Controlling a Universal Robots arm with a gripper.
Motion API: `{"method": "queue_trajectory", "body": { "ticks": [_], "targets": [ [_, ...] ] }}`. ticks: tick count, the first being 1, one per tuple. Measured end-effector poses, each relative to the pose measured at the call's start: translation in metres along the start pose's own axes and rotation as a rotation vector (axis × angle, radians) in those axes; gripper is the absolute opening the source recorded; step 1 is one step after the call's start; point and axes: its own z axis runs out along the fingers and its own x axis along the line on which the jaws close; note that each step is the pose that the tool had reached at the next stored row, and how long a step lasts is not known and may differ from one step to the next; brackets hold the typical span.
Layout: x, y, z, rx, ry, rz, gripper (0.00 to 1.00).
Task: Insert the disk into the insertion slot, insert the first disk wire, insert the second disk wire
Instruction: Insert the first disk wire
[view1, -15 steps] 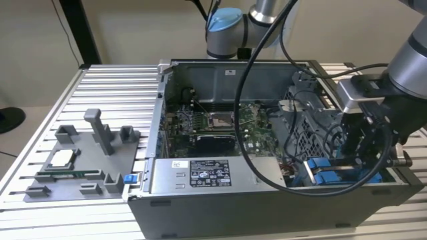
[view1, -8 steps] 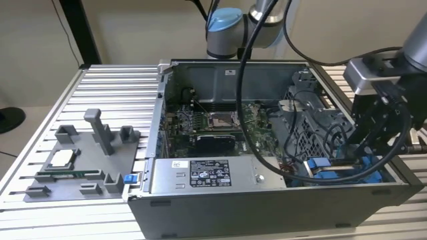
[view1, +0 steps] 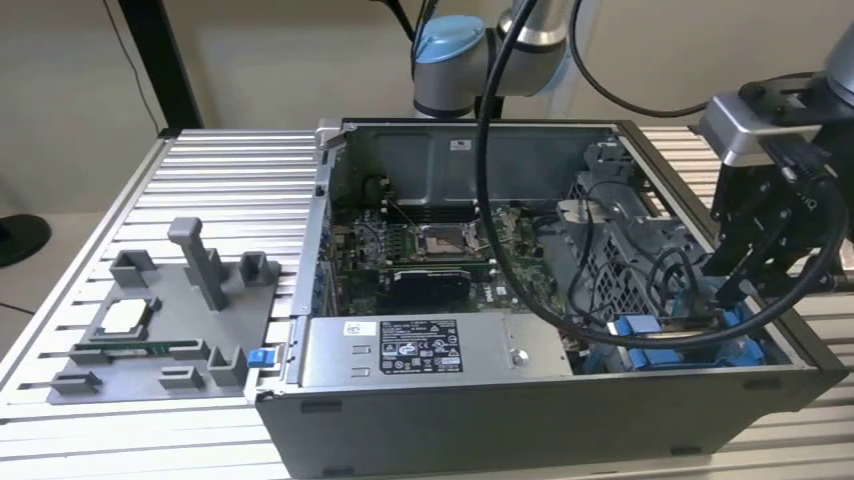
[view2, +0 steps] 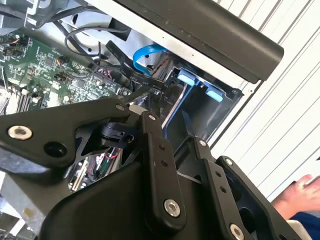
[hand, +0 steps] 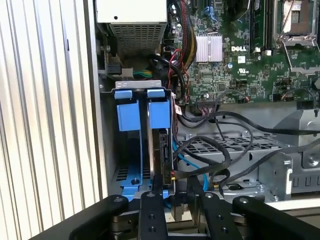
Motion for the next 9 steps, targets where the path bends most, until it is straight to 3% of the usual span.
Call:
{"method": "queue_trajectory", "body": {
  "ticks": [9],
  "targets": [
    [-0.0001, 0.0, -0.0008, 0.0, 0.0003, 0.0, 1.0]
  ]
}}
